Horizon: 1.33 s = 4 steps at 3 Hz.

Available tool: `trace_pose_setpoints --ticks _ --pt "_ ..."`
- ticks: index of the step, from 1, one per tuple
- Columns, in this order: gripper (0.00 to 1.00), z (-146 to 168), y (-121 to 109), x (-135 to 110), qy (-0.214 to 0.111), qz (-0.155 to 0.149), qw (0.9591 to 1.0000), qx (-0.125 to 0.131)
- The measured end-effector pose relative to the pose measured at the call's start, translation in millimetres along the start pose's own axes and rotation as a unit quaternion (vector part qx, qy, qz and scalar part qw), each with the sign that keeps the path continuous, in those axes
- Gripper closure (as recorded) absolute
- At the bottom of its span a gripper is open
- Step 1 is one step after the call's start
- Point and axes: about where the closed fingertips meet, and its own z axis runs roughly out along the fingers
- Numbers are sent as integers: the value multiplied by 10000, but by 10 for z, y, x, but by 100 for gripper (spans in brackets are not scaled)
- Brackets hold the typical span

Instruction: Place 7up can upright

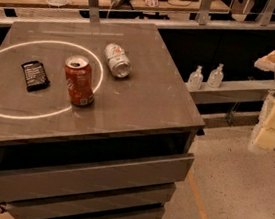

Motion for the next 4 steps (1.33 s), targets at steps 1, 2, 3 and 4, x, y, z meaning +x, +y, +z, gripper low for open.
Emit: trace_pose_setpoints --ticks 1,2,3,4 --pt "0 -9 -10 -8 -22 16 10000 17" --pt "0 6 -238 -121 -363 377 9986 90" --pt "0 121 -822 -472 -1317 1351 9819 177" --pt "0 386 -1336 -757 -1807 2290 9565 65"
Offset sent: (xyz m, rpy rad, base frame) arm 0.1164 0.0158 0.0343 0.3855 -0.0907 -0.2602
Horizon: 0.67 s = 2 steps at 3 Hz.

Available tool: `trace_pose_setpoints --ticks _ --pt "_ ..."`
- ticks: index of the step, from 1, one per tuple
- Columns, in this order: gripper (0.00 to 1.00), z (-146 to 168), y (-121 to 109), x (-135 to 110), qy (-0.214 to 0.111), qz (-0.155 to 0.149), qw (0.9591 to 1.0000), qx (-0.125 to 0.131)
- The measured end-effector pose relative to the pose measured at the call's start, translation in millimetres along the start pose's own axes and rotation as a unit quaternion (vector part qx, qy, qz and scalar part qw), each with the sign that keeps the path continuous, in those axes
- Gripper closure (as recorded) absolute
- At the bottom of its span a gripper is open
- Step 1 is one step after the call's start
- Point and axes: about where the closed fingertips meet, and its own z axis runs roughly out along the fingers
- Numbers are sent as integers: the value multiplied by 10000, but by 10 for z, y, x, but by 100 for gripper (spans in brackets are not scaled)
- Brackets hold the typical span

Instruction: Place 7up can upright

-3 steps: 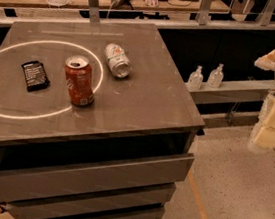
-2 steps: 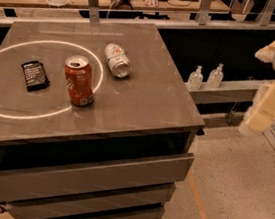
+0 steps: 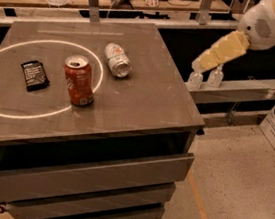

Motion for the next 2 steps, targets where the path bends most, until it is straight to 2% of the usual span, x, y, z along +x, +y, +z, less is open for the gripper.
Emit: trace_pose_setpoints --ticks 1,2 --pt "0 362 -196 -209 -3 823 9966 -35" --pt "0 446 -214 -249 24 1399 9902 -55"
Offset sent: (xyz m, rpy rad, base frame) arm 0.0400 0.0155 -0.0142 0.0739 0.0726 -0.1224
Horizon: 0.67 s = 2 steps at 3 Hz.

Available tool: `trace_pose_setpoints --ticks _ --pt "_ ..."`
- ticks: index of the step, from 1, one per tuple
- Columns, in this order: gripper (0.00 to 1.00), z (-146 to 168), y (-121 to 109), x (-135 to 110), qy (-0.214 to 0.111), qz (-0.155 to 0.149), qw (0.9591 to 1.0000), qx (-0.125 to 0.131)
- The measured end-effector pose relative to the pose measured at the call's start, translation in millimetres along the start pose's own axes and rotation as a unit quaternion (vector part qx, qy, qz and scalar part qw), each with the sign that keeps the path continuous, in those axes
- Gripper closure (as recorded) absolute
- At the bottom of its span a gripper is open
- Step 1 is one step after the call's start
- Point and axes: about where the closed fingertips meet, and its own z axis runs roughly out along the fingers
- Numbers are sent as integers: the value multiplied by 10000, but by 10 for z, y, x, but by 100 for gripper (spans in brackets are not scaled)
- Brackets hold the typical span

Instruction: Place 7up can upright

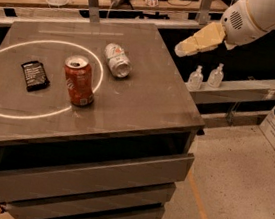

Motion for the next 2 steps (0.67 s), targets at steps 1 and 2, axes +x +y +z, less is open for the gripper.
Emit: trace_pose_setpoints --ticks 1,2 --pt "0 65 23 -45 51 21 10000 -56" --pt "0 278 194 -303 171 -122 9996 -212"
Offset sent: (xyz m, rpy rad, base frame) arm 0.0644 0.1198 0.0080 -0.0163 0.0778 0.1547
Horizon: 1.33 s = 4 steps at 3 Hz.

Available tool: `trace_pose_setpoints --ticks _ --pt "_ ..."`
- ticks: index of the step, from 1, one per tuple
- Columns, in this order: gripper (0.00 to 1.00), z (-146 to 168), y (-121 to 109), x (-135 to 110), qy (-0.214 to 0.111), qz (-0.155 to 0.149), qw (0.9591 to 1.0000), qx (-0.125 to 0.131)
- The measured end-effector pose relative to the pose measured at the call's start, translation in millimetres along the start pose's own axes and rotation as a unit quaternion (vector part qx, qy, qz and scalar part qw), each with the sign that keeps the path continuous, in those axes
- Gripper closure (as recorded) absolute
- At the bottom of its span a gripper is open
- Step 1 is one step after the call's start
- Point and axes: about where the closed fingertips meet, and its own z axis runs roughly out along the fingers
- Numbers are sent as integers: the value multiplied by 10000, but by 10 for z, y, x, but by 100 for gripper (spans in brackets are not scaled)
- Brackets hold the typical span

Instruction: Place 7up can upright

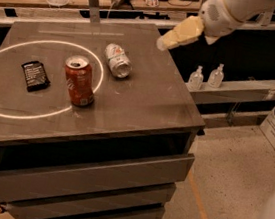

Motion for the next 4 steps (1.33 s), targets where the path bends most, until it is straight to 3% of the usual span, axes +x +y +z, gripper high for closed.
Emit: trace_pose_setpoints --ticks 2,4 --pt "0 858 512 -605 765 -142 9968 -181" --pt "0 1478 683 -949 922 38 9957 4"
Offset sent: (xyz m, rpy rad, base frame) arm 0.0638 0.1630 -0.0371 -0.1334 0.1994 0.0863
